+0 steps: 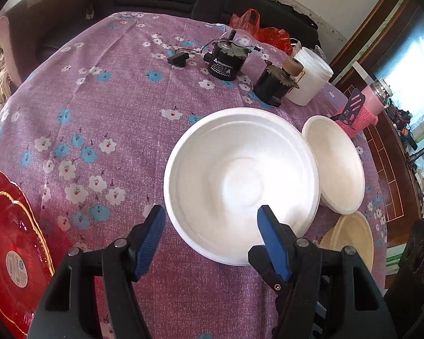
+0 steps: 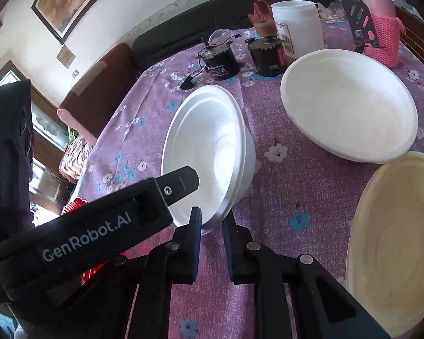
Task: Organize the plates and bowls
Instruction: 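Lift the white bowl with the left tool toward the red plates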
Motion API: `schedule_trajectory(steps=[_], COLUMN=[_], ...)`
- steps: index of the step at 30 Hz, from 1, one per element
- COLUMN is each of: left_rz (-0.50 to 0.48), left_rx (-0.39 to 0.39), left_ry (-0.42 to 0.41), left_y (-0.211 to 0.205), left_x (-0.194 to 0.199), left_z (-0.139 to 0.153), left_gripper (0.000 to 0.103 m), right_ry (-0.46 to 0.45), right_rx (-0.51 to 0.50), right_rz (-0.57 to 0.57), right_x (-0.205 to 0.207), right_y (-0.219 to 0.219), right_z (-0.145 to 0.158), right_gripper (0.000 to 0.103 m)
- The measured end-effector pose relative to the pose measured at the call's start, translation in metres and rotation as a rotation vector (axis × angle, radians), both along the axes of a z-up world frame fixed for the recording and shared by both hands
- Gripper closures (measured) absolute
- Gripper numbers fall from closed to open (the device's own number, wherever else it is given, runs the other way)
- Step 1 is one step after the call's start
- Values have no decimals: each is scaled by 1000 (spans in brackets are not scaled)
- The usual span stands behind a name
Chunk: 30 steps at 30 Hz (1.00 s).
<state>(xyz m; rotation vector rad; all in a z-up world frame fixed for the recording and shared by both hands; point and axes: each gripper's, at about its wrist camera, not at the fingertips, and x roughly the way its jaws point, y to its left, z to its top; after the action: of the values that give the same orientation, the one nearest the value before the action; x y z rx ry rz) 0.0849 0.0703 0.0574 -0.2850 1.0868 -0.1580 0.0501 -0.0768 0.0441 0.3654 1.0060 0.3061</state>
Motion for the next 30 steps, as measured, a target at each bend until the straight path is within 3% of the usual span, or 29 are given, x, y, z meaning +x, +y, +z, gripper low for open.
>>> schedule_trajectory(steps=[7,12,14,16,18,23,30], left_rz=[67,92,92,101,108,105,55], left_rx=[-32,-33,-38,-50,-75,-117,-114], left_ry=[-1,40,50,53,46,32,45], left_y=[37,47,46,45,44,37,18], left_x=[4,15,20,26,32,43,57], left_z=[1,-16,-21,-23,-23,-23,-32], left_gripper=[34,33,33,33,33,31,31], right_ry=[49,47,51,59,53,28,15], right_rx=[60,26,48,91,117,122,99], right_rz=[27,-14,-42,-86,-126,-192,-232], right_x=[-18,-25,-24,-23,-22,-14,1], right_y=[4,1,-6,-15,-22,-29,-23], right_z=[-6,-9,-11,-14,-15,-17,-20], right_gripper=[89,88,81,61,51,51,51])
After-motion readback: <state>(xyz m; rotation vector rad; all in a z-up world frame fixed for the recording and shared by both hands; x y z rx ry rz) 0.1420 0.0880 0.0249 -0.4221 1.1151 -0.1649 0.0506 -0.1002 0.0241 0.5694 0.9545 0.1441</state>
